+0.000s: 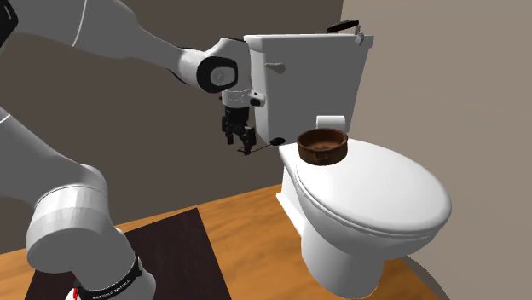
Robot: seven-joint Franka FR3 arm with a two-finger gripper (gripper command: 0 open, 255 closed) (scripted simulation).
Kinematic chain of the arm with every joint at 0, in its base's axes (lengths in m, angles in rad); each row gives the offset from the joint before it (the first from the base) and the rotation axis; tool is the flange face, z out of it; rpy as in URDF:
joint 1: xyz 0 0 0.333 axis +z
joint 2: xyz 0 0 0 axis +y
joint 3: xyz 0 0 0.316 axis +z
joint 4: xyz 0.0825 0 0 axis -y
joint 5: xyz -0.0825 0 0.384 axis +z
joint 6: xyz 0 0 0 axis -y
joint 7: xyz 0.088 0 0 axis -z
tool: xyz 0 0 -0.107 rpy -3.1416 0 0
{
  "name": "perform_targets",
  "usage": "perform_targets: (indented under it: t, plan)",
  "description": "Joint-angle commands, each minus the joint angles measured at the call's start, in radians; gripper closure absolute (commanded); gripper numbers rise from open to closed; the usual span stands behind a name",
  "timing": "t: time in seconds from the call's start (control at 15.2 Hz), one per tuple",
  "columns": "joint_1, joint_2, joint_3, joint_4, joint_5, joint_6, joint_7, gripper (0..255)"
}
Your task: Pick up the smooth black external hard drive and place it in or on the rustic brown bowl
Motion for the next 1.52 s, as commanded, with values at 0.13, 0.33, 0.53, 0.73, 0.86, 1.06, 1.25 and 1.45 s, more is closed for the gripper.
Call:
perform_targets:
  t: [0.13,0.33,0.53,0.73,0.86,1.06,1.25,1.45]
  plan:
    - [0.0,0.15,0.04,0.081,-0.046,0.118,0.046,0]
    - [0.004,0.254,0.065,0.148,-0.098,0.187,0.092,0]
    - [0.014,0.359,0.082,0.226,-0.163,0.242,0.144,0]
    - [0.034,0.46,0.087,0.312,-0.233,0.281,0.196,0]
    - [0.036,0.479,0.083,0.306,-0.243,0.303,0.202,0]
    - [0.04,0.508,0.079,0.3,-0.259,0.337,0.213,0]
    - [0.043,0.533,0.075,0.296,-0.274,0.364,0.223,0]
    - [0.043,0.533,0.075,0.296,-0.274,0.364,0.223,0]
